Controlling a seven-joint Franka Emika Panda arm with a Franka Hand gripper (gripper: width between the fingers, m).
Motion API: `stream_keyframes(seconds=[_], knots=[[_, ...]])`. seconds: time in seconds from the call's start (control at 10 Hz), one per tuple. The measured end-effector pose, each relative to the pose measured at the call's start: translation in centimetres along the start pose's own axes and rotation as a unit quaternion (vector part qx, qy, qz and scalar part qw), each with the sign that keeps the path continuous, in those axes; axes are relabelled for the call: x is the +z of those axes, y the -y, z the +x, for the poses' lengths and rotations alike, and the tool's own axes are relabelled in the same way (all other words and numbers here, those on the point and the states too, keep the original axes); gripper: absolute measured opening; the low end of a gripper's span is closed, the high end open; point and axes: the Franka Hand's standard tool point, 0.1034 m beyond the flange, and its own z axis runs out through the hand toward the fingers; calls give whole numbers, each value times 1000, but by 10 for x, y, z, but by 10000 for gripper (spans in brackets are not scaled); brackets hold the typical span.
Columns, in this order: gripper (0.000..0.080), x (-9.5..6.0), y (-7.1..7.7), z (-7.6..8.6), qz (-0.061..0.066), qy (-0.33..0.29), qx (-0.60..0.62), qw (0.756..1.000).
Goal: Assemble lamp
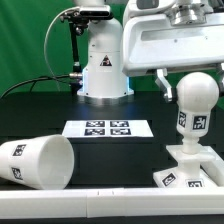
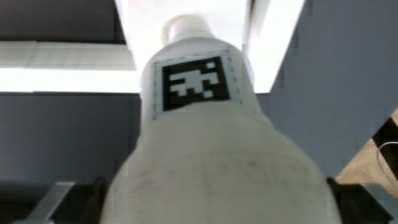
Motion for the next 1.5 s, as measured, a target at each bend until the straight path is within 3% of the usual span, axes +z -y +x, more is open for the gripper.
stream_keyframes(seconds=[0.2,0.4,0.6,0.9,1.0,1.1,1.2,1.5], knots=[[577,5,-9,-4,-5,3,5,1000],[577,12,-8,-11,-7,8,4,1000],[577,16,-10,-10,-17,-11,1,1000],[577,16,-10,-10,-19,-13,1,1000],[670,16,-10,-10,-18,-11,1,1000],[691,18,-6,-14,-8,9,7,1000],[691,19,-3,-15,1,33,37,999],[698,21,-3,-14,10,128,78,989]])
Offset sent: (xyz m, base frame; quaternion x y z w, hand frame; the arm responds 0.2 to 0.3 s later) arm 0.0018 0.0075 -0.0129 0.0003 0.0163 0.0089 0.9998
